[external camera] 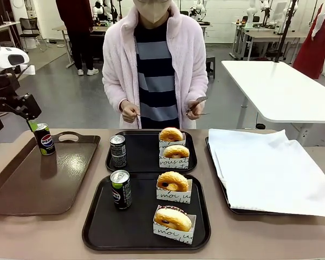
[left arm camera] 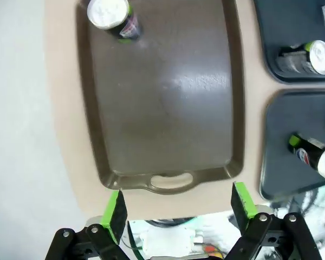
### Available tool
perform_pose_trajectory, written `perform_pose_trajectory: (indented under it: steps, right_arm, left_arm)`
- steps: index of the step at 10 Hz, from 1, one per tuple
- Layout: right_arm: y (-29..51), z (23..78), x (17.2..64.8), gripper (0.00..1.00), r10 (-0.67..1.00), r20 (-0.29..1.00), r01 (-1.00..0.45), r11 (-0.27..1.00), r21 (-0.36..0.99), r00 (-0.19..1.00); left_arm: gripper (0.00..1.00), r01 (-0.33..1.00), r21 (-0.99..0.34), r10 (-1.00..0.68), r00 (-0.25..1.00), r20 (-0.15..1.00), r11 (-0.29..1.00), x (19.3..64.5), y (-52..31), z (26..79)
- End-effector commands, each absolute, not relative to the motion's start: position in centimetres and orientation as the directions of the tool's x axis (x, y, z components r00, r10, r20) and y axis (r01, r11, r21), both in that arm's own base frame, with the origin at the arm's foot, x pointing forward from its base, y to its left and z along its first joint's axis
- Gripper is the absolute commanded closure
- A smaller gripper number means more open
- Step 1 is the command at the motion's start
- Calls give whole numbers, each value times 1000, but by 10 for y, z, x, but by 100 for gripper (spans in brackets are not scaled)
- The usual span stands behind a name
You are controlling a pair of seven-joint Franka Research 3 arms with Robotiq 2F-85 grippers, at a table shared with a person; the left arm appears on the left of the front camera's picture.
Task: Set up donuts and drinks on trays.
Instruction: Pick up one Pepsi coke from the Handle tray and place it on the Flat Tray without a Pepsi coke.
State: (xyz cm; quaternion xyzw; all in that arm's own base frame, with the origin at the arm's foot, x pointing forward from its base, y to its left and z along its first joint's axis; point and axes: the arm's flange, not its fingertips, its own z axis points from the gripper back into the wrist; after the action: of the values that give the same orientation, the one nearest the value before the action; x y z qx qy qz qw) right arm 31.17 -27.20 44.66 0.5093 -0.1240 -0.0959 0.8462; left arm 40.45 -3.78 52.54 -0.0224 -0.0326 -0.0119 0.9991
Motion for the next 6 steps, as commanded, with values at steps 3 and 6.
perform_pose_trajectory:
  steps: [3, 6]
  right_arm:
    - [-272, 448, 312, 0, -289, 121, 25, 455, 890, 950]
    - [-272, 448, 312, 0, -289, 121, 25, 455, 890, 950]
  left_arm:
    - [0, 5, -661, -126, 983, -136, 751, 466, 63, 521]
    - [0, 74, -807, -135, 991, -8, 585, 460, 140, 481]
